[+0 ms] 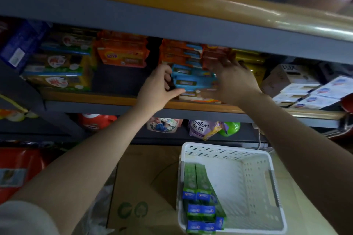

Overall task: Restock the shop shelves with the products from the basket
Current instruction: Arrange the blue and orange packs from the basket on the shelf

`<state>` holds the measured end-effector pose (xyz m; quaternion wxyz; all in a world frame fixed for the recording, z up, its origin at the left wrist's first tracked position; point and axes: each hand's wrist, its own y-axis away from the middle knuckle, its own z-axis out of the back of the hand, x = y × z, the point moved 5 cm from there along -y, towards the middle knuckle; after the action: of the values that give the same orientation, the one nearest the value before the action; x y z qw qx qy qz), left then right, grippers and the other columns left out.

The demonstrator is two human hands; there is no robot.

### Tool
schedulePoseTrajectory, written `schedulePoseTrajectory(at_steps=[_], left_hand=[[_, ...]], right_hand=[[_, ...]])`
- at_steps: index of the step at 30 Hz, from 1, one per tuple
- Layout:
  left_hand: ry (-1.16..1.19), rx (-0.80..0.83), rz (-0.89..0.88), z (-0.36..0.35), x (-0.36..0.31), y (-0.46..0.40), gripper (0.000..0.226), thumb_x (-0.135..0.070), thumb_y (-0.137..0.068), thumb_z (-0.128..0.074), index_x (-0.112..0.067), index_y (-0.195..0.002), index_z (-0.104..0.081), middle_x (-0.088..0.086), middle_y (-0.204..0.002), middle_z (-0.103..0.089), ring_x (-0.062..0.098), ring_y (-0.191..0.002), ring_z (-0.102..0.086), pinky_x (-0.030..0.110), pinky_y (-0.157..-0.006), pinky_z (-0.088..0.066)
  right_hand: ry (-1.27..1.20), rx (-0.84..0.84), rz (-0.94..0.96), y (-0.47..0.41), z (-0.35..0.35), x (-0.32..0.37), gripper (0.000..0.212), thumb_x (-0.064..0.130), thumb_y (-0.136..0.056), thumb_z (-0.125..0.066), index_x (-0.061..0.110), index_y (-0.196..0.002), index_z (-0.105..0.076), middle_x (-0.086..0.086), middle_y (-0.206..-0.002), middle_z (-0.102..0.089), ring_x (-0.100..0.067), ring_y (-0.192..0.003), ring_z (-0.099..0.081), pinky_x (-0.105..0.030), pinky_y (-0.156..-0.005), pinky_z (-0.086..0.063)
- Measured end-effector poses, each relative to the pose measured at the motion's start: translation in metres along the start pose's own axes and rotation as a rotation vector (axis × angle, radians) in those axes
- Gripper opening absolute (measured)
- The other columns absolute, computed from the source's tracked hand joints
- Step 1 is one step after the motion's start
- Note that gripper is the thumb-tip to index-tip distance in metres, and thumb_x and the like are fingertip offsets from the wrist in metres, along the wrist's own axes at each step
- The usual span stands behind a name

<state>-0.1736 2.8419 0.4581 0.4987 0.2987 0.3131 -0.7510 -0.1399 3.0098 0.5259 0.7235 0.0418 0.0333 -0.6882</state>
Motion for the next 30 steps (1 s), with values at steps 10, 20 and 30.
schedulePoseTrajectory(at_steps=[10, 20, 30], left_hand=[[-0.505, 0.055, -0.320, 0.015, 0.005, -0.015, 0.059, -0.015, -0.081, -0.066, -0.013, -0.135, -0.044, 0.022, -0.119, -0.048, 0.038, -0.095, -0.056, 0.041, -0.066, -0.051], [-0.319, 0.056, -0.101, -0.008, -0.006, -0.028, 0.044, -0.021, -0.075, -0.072, -0.013, -0.113, -0.051, 0.009, -0.128, -0.045, 0.032, -0.111, -0.051, 0.044, -0.083, -0.048], [0.054, -0.187, 0.006, 0.077, 0.029, -0.007, 0.052, -0.023, -0.074, -0.075, -0.006, -0.118, -0.054, 0.012, -0.115, -0.064, 0.019, -0.103, -0.060, 0.026, -0.091, -0.045]], right_hand=[[-1.135, -0.211, -0.266, 0.036, -0.011, -0.019, 0.038, 0.021, -0.076, -0.073, 0.029, -0.102, -0.047, 0.010, -0.100, -0.057, -0.019, -0.098, -0.059, -0.040, -0.086, -0.052], [-0.505, -0.065, -0.015, 0.021, 0.002, 0.015, 0.060, 0.018, -0.084, -0.065, 0.004, -0.130, -0.030, -0.022, -0.124, -0.055, -0.039, -0.113, -0.051, -0.025, -0.074, -0.026], [-0.370, 0.040, -0.067, 0.014, -0.031, 0.029, 0.050, 0.029, -0.082, -0.067, 0.014, -0.125, -0.049, -0.012, -0.122, -0.059, -0.033, -0.109, -0.056, -0.044, -0.089, -0.048]])
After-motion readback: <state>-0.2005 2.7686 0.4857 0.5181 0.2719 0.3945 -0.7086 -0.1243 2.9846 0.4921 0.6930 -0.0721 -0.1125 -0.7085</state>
